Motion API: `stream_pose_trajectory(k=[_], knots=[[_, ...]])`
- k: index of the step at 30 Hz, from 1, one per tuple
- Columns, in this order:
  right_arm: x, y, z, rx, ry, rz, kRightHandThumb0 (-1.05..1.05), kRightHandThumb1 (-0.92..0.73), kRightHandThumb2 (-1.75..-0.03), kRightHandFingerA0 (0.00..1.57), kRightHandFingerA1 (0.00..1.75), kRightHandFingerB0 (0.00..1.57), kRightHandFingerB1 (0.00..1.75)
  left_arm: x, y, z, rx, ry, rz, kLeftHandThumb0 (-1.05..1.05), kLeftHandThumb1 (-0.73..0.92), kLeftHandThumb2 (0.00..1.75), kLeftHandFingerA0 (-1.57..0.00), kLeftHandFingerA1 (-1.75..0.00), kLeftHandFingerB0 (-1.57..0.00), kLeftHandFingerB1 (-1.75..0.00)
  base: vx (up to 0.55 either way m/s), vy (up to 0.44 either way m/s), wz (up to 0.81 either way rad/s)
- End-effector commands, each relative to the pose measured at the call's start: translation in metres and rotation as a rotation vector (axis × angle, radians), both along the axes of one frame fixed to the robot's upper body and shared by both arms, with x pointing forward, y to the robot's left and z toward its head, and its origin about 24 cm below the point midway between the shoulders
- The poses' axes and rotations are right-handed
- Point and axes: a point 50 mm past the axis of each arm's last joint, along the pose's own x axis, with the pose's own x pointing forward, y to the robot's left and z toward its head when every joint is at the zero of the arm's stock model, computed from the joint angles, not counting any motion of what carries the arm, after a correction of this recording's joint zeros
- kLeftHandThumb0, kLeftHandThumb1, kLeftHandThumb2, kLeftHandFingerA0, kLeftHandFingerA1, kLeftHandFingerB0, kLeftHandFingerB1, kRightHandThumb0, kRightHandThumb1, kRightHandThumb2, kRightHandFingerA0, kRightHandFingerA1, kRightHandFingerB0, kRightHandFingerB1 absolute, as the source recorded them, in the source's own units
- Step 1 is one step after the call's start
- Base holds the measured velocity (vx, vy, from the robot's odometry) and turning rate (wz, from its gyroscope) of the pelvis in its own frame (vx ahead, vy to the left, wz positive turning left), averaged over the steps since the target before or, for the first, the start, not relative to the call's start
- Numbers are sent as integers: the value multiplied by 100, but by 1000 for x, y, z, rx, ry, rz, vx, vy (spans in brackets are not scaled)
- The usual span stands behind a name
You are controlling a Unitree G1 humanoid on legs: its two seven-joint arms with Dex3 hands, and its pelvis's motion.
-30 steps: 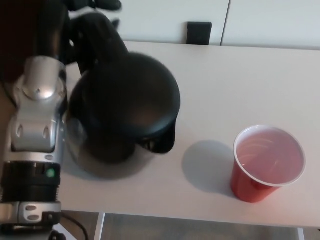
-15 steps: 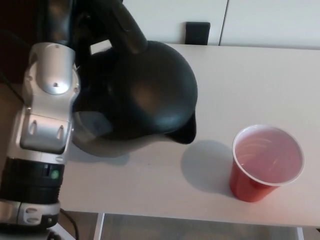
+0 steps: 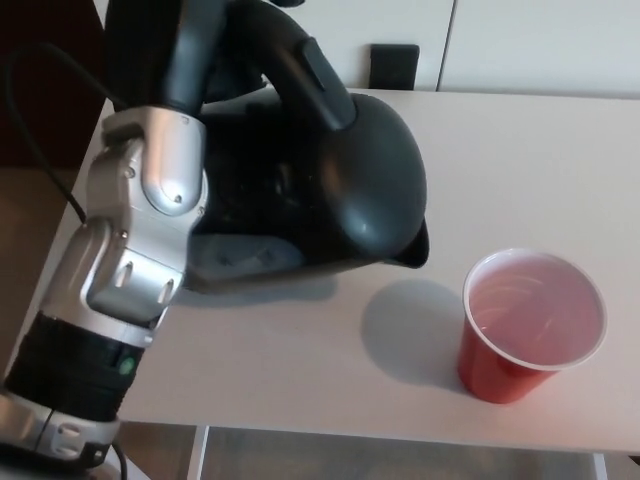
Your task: The robot walk towards a table in front and uses its left hand to pick up the pot from the base and pour water to the cup on the right hand side
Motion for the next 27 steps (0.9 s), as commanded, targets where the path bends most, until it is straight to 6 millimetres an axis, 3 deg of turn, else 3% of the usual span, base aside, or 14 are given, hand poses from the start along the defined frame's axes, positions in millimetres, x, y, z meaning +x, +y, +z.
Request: stream_pose_trajectory(k=[1, 2, 3, 4, 5, 7, 8, 9, 11, 18, 24, 25, 27], knots=[[11, -4, 9, -30, -18, 5, -50, -51, -56, 58, 57, 52, 41, -9, -7, 23, 127, -224, 23, -14, 74, 60, -84, -174, -74, -104, 0, 0, 0], [12, -4, 9, -34, -17, 4, -55, -40, -82, 54, 65, 42, 53, -9, -10, 26, 130, -234, 21, -25, 54, 88, -114, -137, -77, -91, 0, 0, 0], [12, -4, 10, -37, -19, 7, -55, -40, -82, 54, 65, 42, 53, -10, -11, 28, 132, -239, 23, -25, 54, 88, -114, -137, -77, -91, 0, 0, 0], [12, -4, 10, -37, -19, 8, -57, -40, -81, 52, 64, 41, 53, -10, -14, 31, 140, -251, 22, -23, 70, 62, -86, -171, -81, -67, 0, 0, 0], [12, -4, 10, -39, -18, 9, -50, -52, -56, 56, 56, 48, 40, -11, -15, 32, 140, -256, 23, -30, 65, 64, -92, -166, -79, -54, 0, 0, 0], [12, -3, 9, -37, -17, 12, -51, -52, -56, 56, 57, 49, 41, -12, -18, 36, 144, -269, 23, -31, 63, 63, -94, -163, -77, -53, 0, 0, 0], [12, -3, 9, -41, -18, 17, -61, -41, -81, 53, 64, 39, 51, -12, -23, 42, 147, -296, 22, -24, 51, 87, -115, -136, -73, -101, 0, 0, 0], [12, -3, 9, -40, -18, 16, -60, -41, -81, 53, 64, 40, 52, -12, -26, 44, 148, -308, 21, -16, 70, 59, -80, -175, -70, -123, 0, 0, 0], [12, -3, 9, -28, -19, 7, -58, -40, -80, 54, 65, 42, 53, -12, -29, 46, 152, -309, 20, -16, 71, 59, -79, -175, -73, -117, 0, 0, 0], [11, -2, 8, -46, -10, 27, -53, -40, -82, 54, 64, 39, 52, -16, -33, 56, 161, -323, 5, -15, 74, 62, -85, -175, -65, -131, 0, 0, 0], [11, -1, 8, -51, -3, 29, -51, -41, -82, 57, 65, 42, 54, -18, -31, 63, 167, -357, -4, -16, 69, 61, -86, -175, -70, -114, 0, 0, 0], [11, -1, 7, -51, -4, 29, -49, -54, -57, 62, 56, 49, 40, -18, -31, 63, 168, -358, -6, -16, 70, 61, -86, -175, -70, -116, 0, 0, 0], [10, -1, 7, -52, -1, 26, -49, -54, -56, 62, 56, 51, 40, -19, -32, 63, 165, -352, -16, -18, 72, 62, -87, -175, -71, -113, 0, 0, 0]])
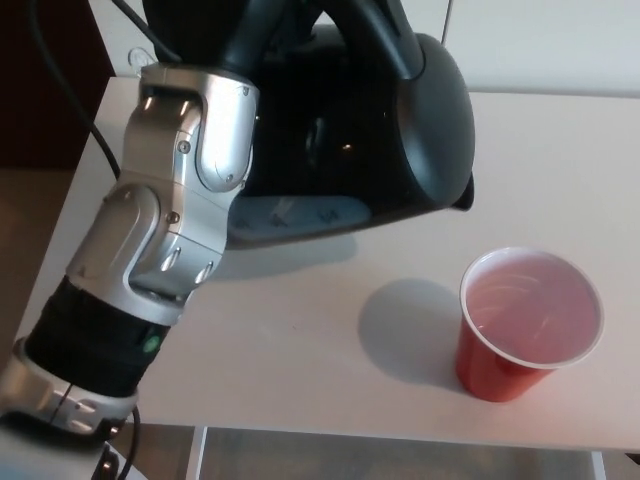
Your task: The robot walk towards a table in front and uses its left hand to pick up the pot from the base and pour water to the cup on the right hand side
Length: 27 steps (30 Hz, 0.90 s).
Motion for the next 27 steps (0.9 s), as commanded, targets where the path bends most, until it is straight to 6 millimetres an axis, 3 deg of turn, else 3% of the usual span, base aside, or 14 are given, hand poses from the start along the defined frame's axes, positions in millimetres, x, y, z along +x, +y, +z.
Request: stream_pose_trajectory(k=[1, 3, 5, 6, 8, 13, 15, 16, 19, 20, 22, 23, 24, 27], knots=[[9, -2, 7, -23, -18, 6, -53, -43, -83, 56, 65, 42, 54, -7, -2, 20, 12, -92, -15, -20, 73, 62, -86, -175, -74, -107, 0, 0, 0], [8, -2, 6, -22, -15, 9, -52, -41, -82, 55, 65, 40, 53, -10, -6, 21, 13, -84, -29, -27, 52, 90, -120, -138, -79, -85, 0, 0, 0], [8, -2, 6, -22, -14, 10, -52, -41, -82, 55, 65, 40, 53, -10, -7, 21, 13, -83, -30, -27, 52, 90, -120, -138, -79, -85, 0, 0, 0], [9, -2, 7, -22, -14, 6, -54, -43, -81, 54, 63, 42, 53, -12, -9, 22, 21, -86, -36, -28, 66, 64, -93, -168, -88, -58, 0, 0, 0], [10, -2, 7, -19, -16, 5, -54, -43, -82, 54, 64, 40, 53, -18, -15, 24, 37, -98, -63, -24, 48, 88, -123, -138, -83, -80, 0, 0, 0], [11, -1, 8, -19, -18, 6, -56, -42, -81, 54, 63, 42, 53, -23, -19, 25, 48, -108, -89, -23, 51, 92, -123, -136, -79, -92, 0, 0, 0], [11, -1, 8, -28, -16, 13, -55, -42, -82, 55, 65, 44, 55, -34, -31, 21, 97, -127, -132, -24, 53, 92, -122, -137, -77, -110, 0, 0, 0], [11, -1, 7, -13, -15, 2, -50, -53, -57, 60, 61, 54, 44, -35, -33, 20, 107, -139, -142, -17, 67, 63, -96, -172, -75, -112, 0, 0, 0], [11, -1, 7, -6, -15, -2, -50, -53, -57, 60, 61, 54, 44, -37, -34, 20, 112, -143, -145, -17, 67, 63, -96, -172, -75, -112, 0, 0, 0], [11, 0, 8, -20, -19, 19, -49, -56, -57, 60, 61, 49, 43, -44, -42, 20, 112, -177, -166, -24, 46, 88, -125, -137, -78, -90, 0, 0, 0], [11, 0, 8, -26, -21, 28, -49, -56, -57, 60, 61, 49, 43, -47, -46, 20, 112, -192, -174, -24, 46, 88, -125, -137, -78, -90, 0, 0, 0], [11, -1, 7, -36, -12, 36, -49, -56, -57, 58, 58, 50, 43, -50, -48, 21, 127, -204, -185, -25, 60, 61, -100, -163, -85, -73, 0, 0, 0], [11, -1, 7, -40, -9, 30, -48, -55, -57, 61, 58, 54, 45, -52, -50, 22, 124, -206, -196, -23, 43, 87, -126, -137, -79, -87, 0, 0, 0], [11, -1, 7, -42, -7, 27, -48, -55, -57, 61, 58, 54, 45, -53, -51, 22, 122, -206, -199, -23, 43, 87, -126, -137, -79, -87, 0, 0, 0]])
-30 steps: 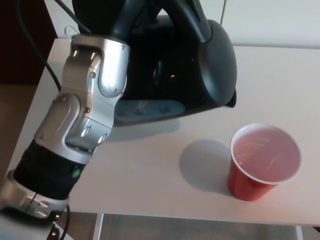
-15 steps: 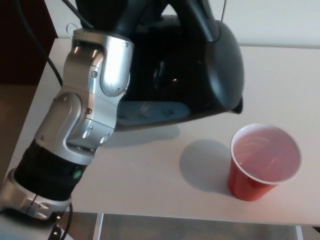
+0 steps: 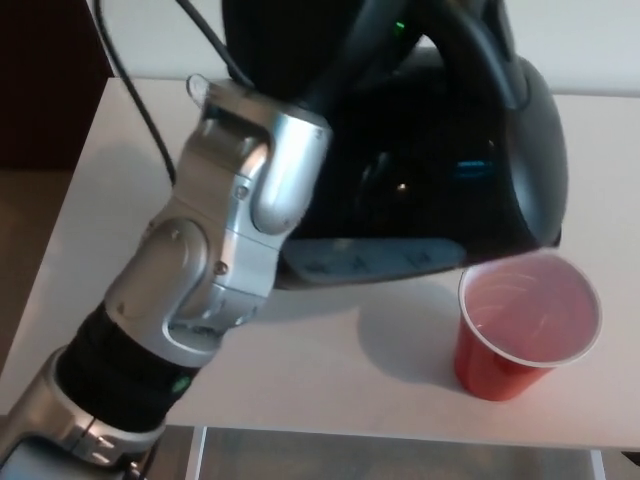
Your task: The robot walk towards a table in front and uses its left hand to pick up the pot from the base and pour water to the cup on the right hand side
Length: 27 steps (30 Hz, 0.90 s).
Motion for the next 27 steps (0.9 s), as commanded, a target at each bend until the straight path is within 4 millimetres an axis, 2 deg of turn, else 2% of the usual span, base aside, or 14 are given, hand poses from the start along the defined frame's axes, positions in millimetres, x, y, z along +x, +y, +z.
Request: stream_pose_trajectory(k=[1, 4, 6, 7, 9, 13, 14, 15, 17, 18, 19, 21, 22, 27], knots=[[11, -1, 7, -26, -20, 13, -48, -58, -57, 61, 58, 49, 41, -11, -5, 9, 45, -100, -31, -23, 47, 90, -127, -136, -78, -91, 0, 0, 0], [11, -1, 8, -25, -19, 14, -48, -58, -57, 61, 58, 49, 41, -11, -6, 9, 57, -105, -40, -23, 47, 90, -127, -136, -78, -91, 0, 0, 0], [12, 0, 8, -16, -27, 12, -49, -55, -57, 62, 61, 52, 44, -10, -5, 6, 95, -142, -20, -18, 64, 66, -102, -168, -77, -117, 0, 0, 0], [12, 0, 8, -21, -28, 17, -53, -44, -85, 55, 67, 46, 56, -10, -4, 5, 118, -155, -5, -19, 63, 64, -100, -170, -76, -116, 0, 0, 0], [11, 0, 8, -22, -28, 19, -56, -43, -83, 55, 66, 44, 55, -9, -4, 4, 138, -169, 0, -19, 62, 63, -99, -170, -75, -116, 0, 0, 0], [13, 0, 8, -24, -28, 20, -51, -54, -57, 61, 62, 52, 43, -8, 1, 4, 167, -212, 10, -20, 60, 59, -98, -167, -74, -98, 0, 0, 0], [13, 0, 8, -30, -26, 19, -53, -42, -84, 58, 68, 46, 56, -8, 1, 4, 172, -216, 10, -23, 57, 62, -97, -168, -76, -96, 0, 0, 0], [12, 0, 8, -30, -25, 19, -50, -55, -57, 63, 63, 51, 42, -7, 1, 4, 181, -223, 11, -24, 40, 85, -127, -138, -78, -89, 0, 0, 0], [12, 0, 8, -26, -23, 22, -52, -42, -84, 58, 69, 45, 56, -7, 2, 5, 200, -236, 14, -24, 40, 85, -128, -138, -78, -87, 0, 0, 0], [12, 0, 8, -25, -24, 24, -51, -54, -57, 62, 64, 51, 42, -7, 3, 6, 207, -249, 19, -25, 39, 85, -128, -138, -80, -85, 0, 0, 0], [12, -1, 8, -25, -24, 23, -51, -42, -84, 58, 69, 45, 56, -7, 4, 7, 214, -264, 26, -27, 55, 60, -103, -163, -83, -73, 0, 0, 0], [12, -1, 8, -22, -23, 20, -51, -41, -83, 58, 69, 46, 57, -7, 5, 8, 215, -275, 30, -35, 52, 62, -104, -160, -84, -66, 0, 0, 0], [11, 0, 8, -24, -24, 22, -47, -54, -57, 62, 63, 52, 44, -7, 7, 8, 221, -275, 26, -37, 52, 63, -105, -159, -85, -61, 0, 0, 0], [10, -1, 7, -32, -24, 36, -53, -40, -82, 55, 67, 42, 55, -2, 12, 14, 254, -299, -14, -36, 53, 59, -111, -157, -86, -54, 0, 0, 0]])
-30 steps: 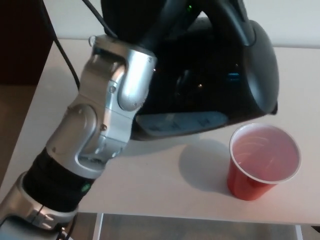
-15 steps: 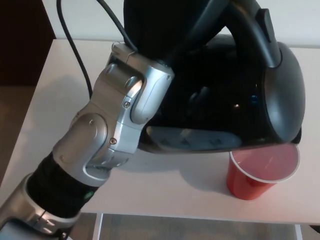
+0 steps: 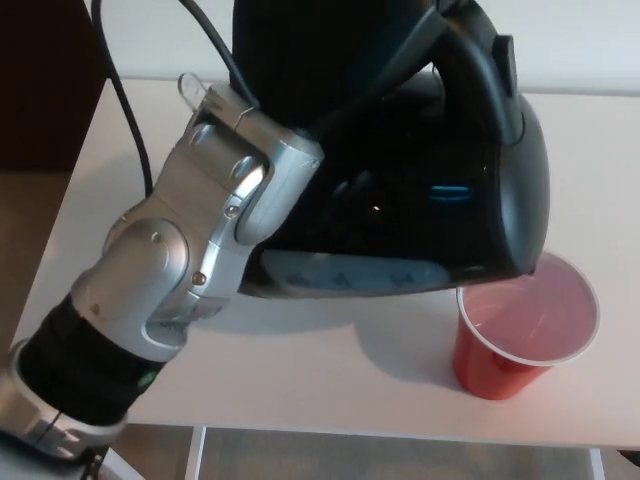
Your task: The robot walk towards a table in front and uses its left hand to pick up the pot from the base and pour water to the cup on the right hand side
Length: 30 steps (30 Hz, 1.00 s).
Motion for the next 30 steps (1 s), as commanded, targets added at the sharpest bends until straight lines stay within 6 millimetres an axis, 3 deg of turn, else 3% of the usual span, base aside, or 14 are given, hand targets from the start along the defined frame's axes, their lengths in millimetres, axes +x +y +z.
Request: stream_pose_trajectory(k=[1, 2, 3, 4, 5, 10, 11, 15, 16, 20, 23, 24, 29, 30], knots=[[9, -2, 8, -17, -34, 17, -51, -53, -56, 60, 62, 49, 43, -1, 5, 19, 26, -137, -53, -36, 53, 59, -111, -157, -87, -55, 0, 0, 0], [10, -2, 8, -17, -34, 14, -53, -41, -83, 57, 68, 42, 55, -1, 5, 19, 35, -147, -55, -35, 53, 59, -112, -156, -87, -55, 0, 0, 0], [10, -2, 8, -17, -33, 11, -53, -41, -83, 57, 68, 42, 55, 0, 5, 20, 42, -153, -59, -35, 53, 59, -112, -156, -87, -55, 0, 0, 0], [11, -1, 8, -12, -38, 5, -48, -56, -57, 63, 64, 52, 45, 0, 5, 21, 50, -173, -59, -34, 54, 60, -108, -156, -90, -59, 0, 0, 0], [11, -1, 8, -13, -40, 4, -51, -43, -85, 57, 69, 46, 57, 0, 4, 21, 60, -184, -60, -38, 54, 64, -106, -155, -88, -61, 0, 0, 0], [11, -1, 8, -25, -42, 13, -53, -42, -84, 57, 68, 45, 56, 0, 4, 23, 89, -202, -53, -35, 58, 57, -107, -156, -87, -59, 0, 0, 0], [13, 0, 9, -26, -44, 14, -55, -43, -85, 54, 67, 41, 54, -1, 2, 26, 134, -259, -53, -37, 57, 57, -112, -148, -90, -55, 0, 0, 0], [14, 0, 10, -27, -45, 15, -55, -43, -85, 54, 67, 41, 54, -1, 1, 27, 155, -286, -54, -37, 57, 57, -112, -148, -90, -55, 0, 0, 0], [18, -1, 12, -52, -30, 13, -46, -60, -58, 57, 50, 48, 39, 1, -1, 29, 177, -294, -70, -34, 57, 61, -108, -157, -91, -62, 0, 0, 0], [20, 0, 13, -43, -37, 14, -46, -59, -58, 57, 51, 48, 39, 3, -1, 30, 187, -308, -72, -35, 57, 61, -109, -157, -91, -62, 0, 0, 0], [21, 0, 14, -39, -48, 16, -48, -57, -57, 66, 62, 52, 42, 3, -3, 30, 233, -303, -82, -38, 60, 58, -110, -152, -88, -58, 0, 0, 0], [23, 1, 15, -32, -52, 18, -47, -57, -58, 59, 58, 49, 41, 2, -3, 30, 249, -317, -79, -43, 58, 58, -109, -148, -87, -56, 0, 0, 0], [26, 1, 17, -34, -59, 24, -49, -56, -57, 63, 58, 51, 41, 2, -6, 31, 278, -324, -109, -44, 57, 60, -114, -149, -90, -55, 0, 0, 0], [27, 1, 18, -35, -62, 27, -52, -42, -83, 60, 69, 44, 55, 2, -7, 31, 287, -328, -129, -42, 57, 60, -115, -151, -92, -61, 0, 0, 0]])
